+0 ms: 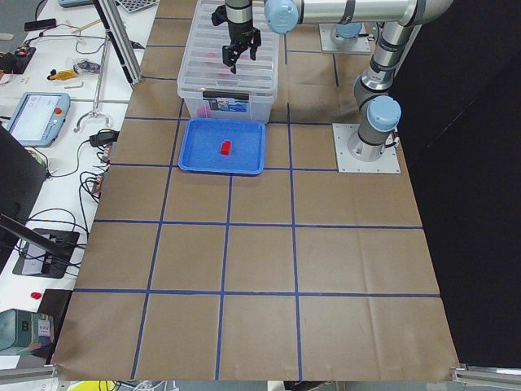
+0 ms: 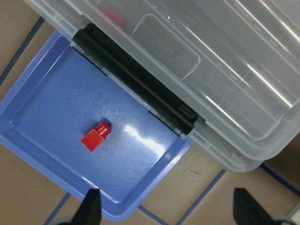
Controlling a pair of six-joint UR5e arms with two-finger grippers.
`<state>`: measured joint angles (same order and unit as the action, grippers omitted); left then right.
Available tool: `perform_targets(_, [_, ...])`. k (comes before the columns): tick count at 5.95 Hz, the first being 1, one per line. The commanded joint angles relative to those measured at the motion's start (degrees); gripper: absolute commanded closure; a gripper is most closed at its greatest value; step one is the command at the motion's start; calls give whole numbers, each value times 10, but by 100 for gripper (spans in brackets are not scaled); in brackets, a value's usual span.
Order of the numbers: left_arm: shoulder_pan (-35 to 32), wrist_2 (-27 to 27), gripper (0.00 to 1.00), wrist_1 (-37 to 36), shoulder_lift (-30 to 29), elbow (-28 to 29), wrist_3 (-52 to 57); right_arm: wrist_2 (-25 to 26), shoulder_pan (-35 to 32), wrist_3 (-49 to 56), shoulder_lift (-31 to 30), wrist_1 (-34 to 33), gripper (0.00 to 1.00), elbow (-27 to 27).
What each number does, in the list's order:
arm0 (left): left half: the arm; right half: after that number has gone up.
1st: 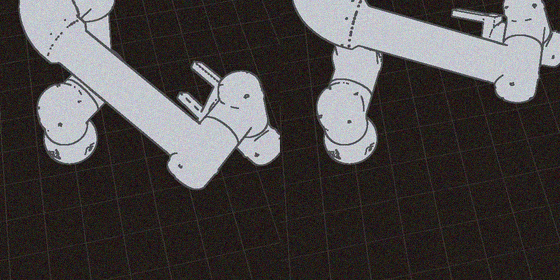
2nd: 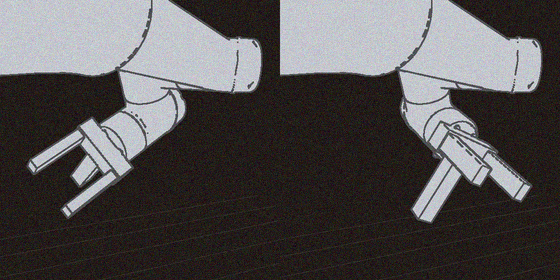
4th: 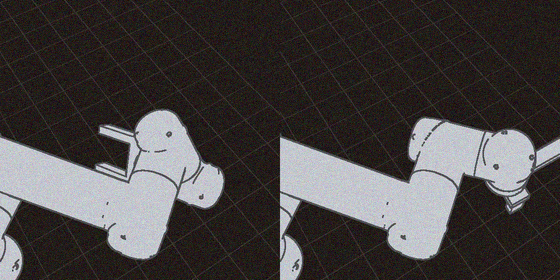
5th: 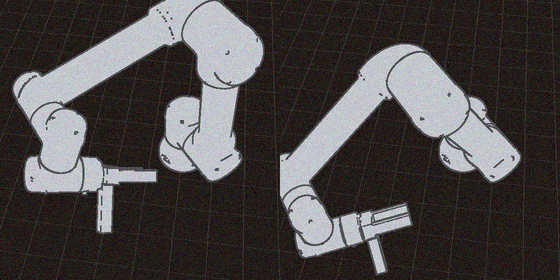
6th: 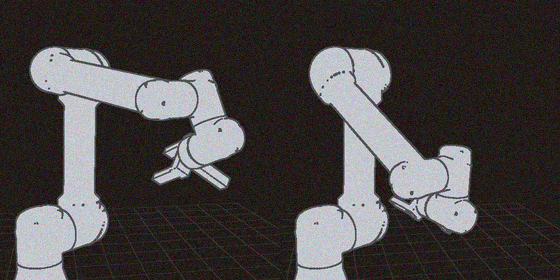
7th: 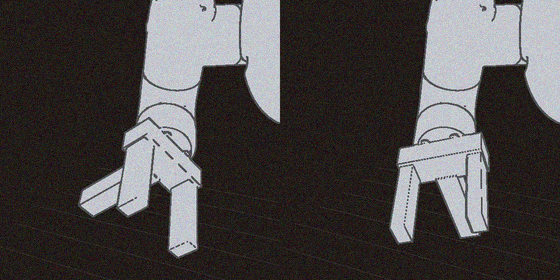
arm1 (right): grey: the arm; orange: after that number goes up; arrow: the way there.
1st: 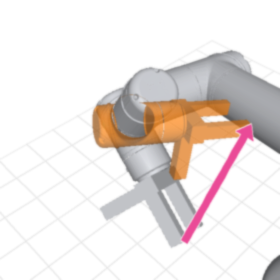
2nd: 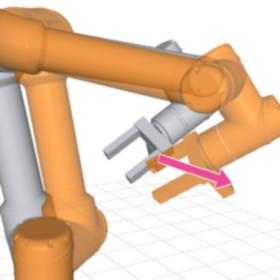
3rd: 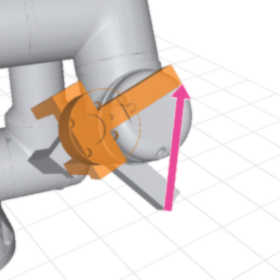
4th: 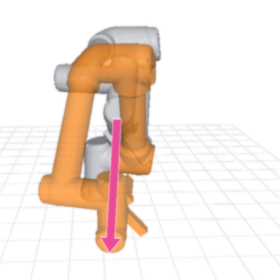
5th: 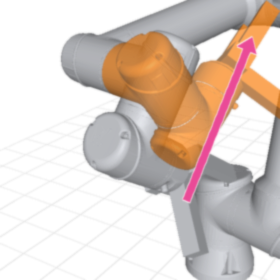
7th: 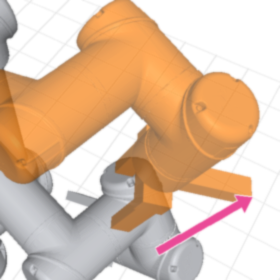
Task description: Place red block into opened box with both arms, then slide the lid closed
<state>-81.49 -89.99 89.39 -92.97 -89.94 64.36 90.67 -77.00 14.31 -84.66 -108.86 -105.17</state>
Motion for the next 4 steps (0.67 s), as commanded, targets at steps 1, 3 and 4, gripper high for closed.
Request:
perform_targets(1, [26,-2,3,-23,-35,-6,164,9,11,15,3,-9,0,0])
perform_targets(3, [55,-1,3,-107,-56,-43,261,9,30,44,4,-10,0,1])
perform_targets(4, [59,-2,3,-154,-76,-65,316,11,31,49,4,-11,0,1])
